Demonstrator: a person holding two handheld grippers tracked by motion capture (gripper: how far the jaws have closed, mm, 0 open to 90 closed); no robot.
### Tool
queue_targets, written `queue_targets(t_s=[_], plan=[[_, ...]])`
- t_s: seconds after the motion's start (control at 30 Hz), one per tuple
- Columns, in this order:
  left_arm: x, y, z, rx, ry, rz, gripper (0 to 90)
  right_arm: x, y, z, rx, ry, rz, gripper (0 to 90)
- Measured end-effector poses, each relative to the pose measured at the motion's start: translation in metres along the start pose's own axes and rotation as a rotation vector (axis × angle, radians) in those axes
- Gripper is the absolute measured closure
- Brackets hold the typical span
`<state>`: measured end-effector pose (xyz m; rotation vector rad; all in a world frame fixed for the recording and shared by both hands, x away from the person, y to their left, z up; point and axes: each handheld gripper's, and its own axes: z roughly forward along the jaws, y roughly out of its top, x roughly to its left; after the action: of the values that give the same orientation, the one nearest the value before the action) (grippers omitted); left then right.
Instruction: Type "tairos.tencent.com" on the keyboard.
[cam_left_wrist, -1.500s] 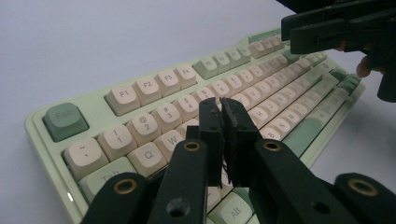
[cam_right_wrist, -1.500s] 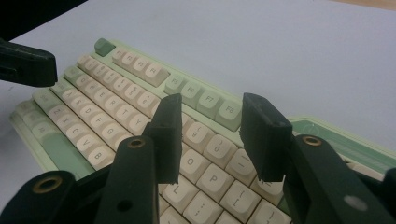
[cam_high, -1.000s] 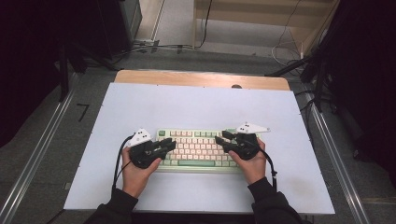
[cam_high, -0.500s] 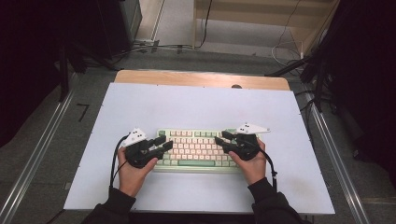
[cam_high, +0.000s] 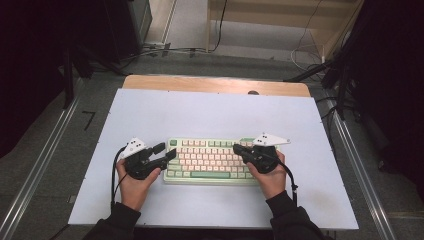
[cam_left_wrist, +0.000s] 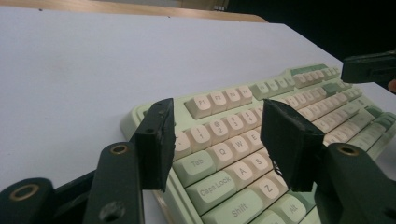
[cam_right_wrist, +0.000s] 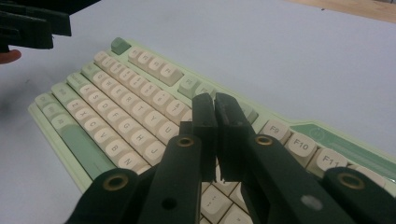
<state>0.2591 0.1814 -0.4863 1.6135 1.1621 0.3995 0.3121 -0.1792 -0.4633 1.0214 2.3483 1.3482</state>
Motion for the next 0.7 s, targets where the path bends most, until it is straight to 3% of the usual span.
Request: queue_targets(t_s=[0.7], plan=[[0.004, -0.003, 0.001, 0.004, 0.035, 0.001, 41.0, 0.004, -0.004, -0.012, 0.005, 0.010, -0.012, 87.5]])
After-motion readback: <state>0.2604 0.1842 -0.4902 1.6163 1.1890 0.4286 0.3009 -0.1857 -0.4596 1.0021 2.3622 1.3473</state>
